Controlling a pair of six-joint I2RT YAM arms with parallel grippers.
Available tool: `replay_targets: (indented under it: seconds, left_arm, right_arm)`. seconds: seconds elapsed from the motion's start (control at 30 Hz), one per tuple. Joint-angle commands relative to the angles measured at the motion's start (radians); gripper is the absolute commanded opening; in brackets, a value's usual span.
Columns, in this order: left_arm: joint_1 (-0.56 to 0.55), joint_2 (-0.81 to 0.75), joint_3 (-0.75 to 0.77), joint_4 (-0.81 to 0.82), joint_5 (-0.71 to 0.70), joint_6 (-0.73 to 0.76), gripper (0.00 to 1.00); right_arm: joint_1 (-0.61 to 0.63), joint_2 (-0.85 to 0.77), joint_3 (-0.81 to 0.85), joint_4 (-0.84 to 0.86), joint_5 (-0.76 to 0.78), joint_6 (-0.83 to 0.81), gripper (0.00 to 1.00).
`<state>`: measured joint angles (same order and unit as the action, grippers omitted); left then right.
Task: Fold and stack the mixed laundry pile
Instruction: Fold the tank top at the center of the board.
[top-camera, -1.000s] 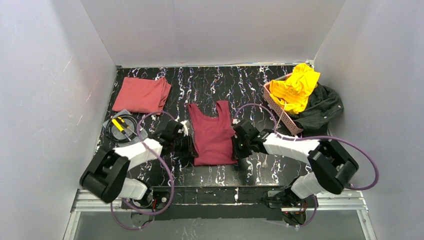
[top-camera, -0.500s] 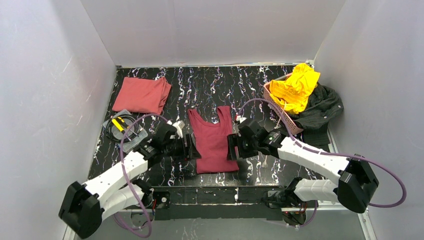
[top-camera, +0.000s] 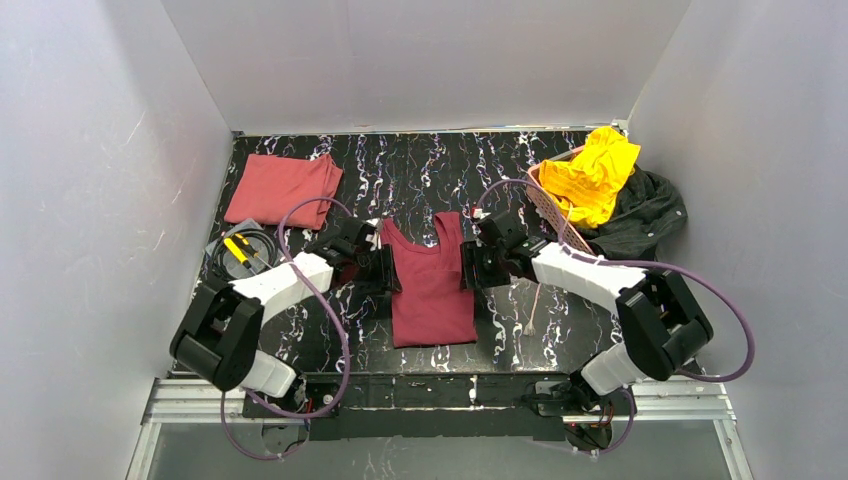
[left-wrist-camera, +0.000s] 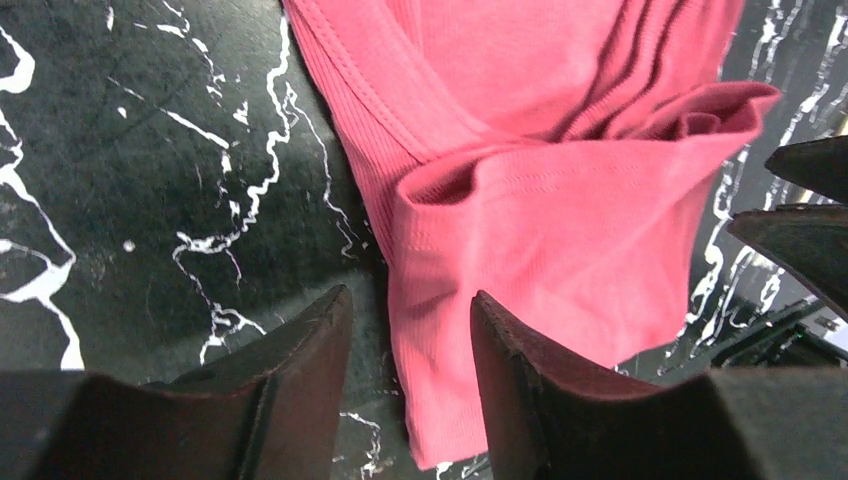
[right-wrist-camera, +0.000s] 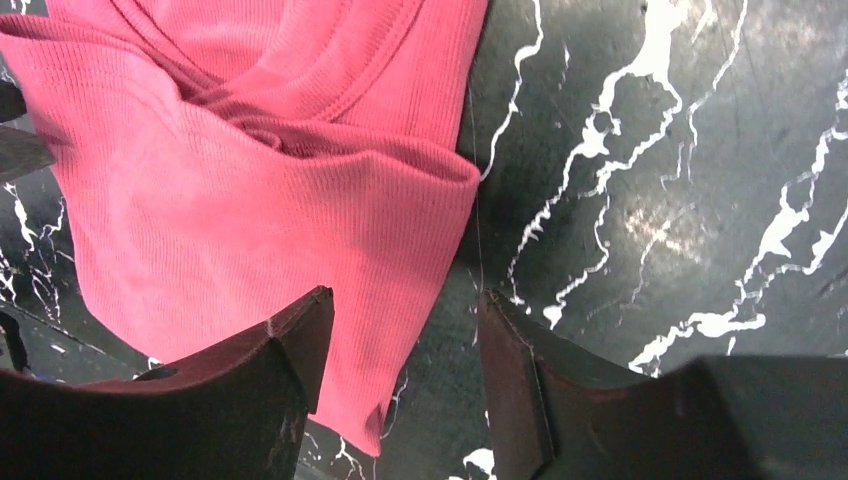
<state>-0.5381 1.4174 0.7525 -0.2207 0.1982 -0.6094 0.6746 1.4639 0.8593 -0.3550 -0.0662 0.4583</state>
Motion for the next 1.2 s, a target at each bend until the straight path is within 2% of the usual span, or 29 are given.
replay_targets:
  seconds: [0.0,0.13,0.27,0.47,0.73,0.77,0.83,1.0,1.1,1.17]
  left_arm:
    - [0.017,0.049,0.026,0.055,0.01,0.04,0.43]
    - [0.026,0.09,0.025,0.08,0.004,0.048,0.35]
    - [0.034,0.101,0.005,0.107,-0.003,0.055,0.2]
    - [0.046,0.108,-0.04,0.136,-0.006,0.059,0.02]
    - [0.052,0.105,-0.076,0.153,0.0,0.04,0.0]
    - [0.054,0.101,-0.065,0.132,0.001,0.043,0.01]
    - [0.063,0.082,-0.031,0.089,0.009,0.058,0.1]
    - [0.125,0.034,0.109,-0.041,0.045,0.118,0.47]
    - [0.158,0.053,0.208,-0.108,0.031,0.168,0.54]
    - [0.185,0.098,0.269,-0.133,0.024,0.179,0.55]
  right_arm:
    - [-0.017,0.038,0.05,0.083,-0.033,-0.064,0.61]
    - [-0.025,0.075,0.055,0.109,-0.049,-0.094,0.55]
    - [-0.025,0.1,0.067,0.12,-0.078,-0.128,0.48]
    - [-0.025,0.145,0.079,0.142,-0.112,-0.171,0.44]
    - [-0.025,0.201,0.108,0.164,-0.183,-0.202,0.41]
    - [-0.026,0.197,0.116,0.155,-0.177,-0.202,0.42]
    - [-0.025,0.172,0.135,0.129,-0.154,-0.203,0.47]
    - [-0.046,0.113,0.205,0.059,-0.07,-0.221,0.65]
    - [-0.075,0.12,0.261,0.032,-0.036,-0.229,0.73]
    - [-0.077,0.146,0.308,0.017,0.032,-0.244,0.76]
